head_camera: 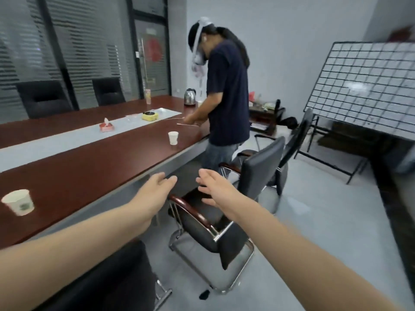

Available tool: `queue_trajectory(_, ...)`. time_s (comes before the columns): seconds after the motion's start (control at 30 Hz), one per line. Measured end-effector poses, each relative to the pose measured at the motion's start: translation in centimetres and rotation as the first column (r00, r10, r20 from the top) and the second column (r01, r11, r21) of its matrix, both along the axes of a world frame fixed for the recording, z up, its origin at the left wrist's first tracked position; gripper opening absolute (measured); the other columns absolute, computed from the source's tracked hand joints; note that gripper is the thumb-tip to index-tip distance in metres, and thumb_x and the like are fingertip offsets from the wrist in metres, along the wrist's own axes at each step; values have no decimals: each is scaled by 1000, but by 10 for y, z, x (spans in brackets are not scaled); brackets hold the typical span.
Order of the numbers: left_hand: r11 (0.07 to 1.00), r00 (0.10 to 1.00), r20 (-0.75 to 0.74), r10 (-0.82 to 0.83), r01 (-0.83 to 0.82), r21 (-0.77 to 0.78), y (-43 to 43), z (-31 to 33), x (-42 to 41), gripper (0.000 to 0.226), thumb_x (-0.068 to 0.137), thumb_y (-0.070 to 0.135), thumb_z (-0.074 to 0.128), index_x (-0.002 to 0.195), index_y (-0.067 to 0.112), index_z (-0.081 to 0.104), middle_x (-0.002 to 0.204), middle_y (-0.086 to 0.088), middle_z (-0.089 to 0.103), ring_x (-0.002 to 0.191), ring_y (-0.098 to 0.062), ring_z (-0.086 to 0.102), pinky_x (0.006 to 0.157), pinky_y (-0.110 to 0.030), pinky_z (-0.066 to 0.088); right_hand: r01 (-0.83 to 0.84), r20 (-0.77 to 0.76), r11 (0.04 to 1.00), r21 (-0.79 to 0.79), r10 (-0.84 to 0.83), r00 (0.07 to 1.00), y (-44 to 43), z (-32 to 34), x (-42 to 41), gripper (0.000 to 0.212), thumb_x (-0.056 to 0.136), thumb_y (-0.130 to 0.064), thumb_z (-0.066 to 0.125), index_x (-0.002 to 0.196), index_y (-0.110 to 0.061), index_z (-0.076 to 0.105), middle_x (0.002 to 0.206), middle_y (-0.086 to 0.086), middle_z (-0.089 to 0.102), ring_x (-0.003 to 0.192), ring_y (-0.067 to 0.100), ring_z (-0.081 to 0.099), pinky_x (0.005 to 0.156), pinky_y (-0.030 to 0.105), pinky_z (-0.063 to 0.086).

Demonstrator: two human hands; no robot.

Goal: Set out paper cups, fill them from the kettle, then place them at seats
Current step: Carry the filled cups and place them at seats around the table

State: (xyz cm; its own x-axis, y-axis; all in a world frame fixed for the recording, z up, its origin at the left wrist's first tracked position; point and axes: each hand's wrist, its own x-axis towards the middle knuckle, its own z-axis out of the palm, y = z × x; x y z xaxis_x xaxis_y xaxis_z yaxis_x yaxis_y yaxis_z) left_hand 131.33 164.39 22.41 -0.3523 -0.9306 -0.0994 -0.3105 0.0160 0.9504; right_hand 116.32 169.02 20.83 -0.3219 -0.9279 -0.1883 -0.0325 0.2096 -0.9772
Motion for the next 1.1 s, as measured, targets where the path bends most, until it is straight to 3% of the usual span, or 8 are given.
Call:
queue_trajectory(0.13,989,989,6,-150,150,-16,8,3,-92,54,99,37,46,147,17,33,149,1,39,135,-17,37,114,-38,30,142,11,990,1,-142,990,31,-1,-83,52,100,-43,38,147,-21,31,145,1,44,131,19,44,106,39,40)
queue_trajectory(0.33,941,941,-28,-338,338,2,30,-3,-251,52,99,36,46,146,16,35,142,0,46,127,-17,46,109,-34,36,361,-25,933,14,-360,932,61,-8,-208,56,97,-48,42,145,-21,34,140,-1,47,122,18,49,103,40,44)
queue_trajectory(0.57,851,853,-23,-522,522,54,44,-4,-452,48,101,35,38,145,13,36,146,-8,42,131,-27,43,101,-36,35,535,-42,844,36,-533,845,83,7,-373,30,101,-42,38,122,-23,48,141,10,48,127,27,49,103,42,44)
queue_trajectory(0.67,812,817,-21,-576,575,98,51,-9,-521,49,102,35,36,146,15,33,148,-7,38,132,-26,39,99,-33,33,575,-67,817,34,-572,817,96,5,-436,43,100,-46,38,135,-23,42,142,3,46,123,20,48,102,41,44)
queue_trajectory(0.8,774,782,-10,-623,618,136,60,-18,-599,52,100,40,37,147,17,33,149,-3,38,130,-26,41,107,-40,36,634,-73,772,50,-630,773,111,-1,-513,47,99,-48,38,139,-22,40,141,2,46,115,17,49,97,38,46)
queue_trajectory(1.1,721,740,-69,-669,669,183,68,-43,-797,52,100,44,37,143,14,38,147,-5,41,134,-23,38,111,-44,33,667,-59,740,80,-665,745,131,-26,-708,55,98,-51,37,143,-20,34,146,3,42,129,23,45,101,40,44)
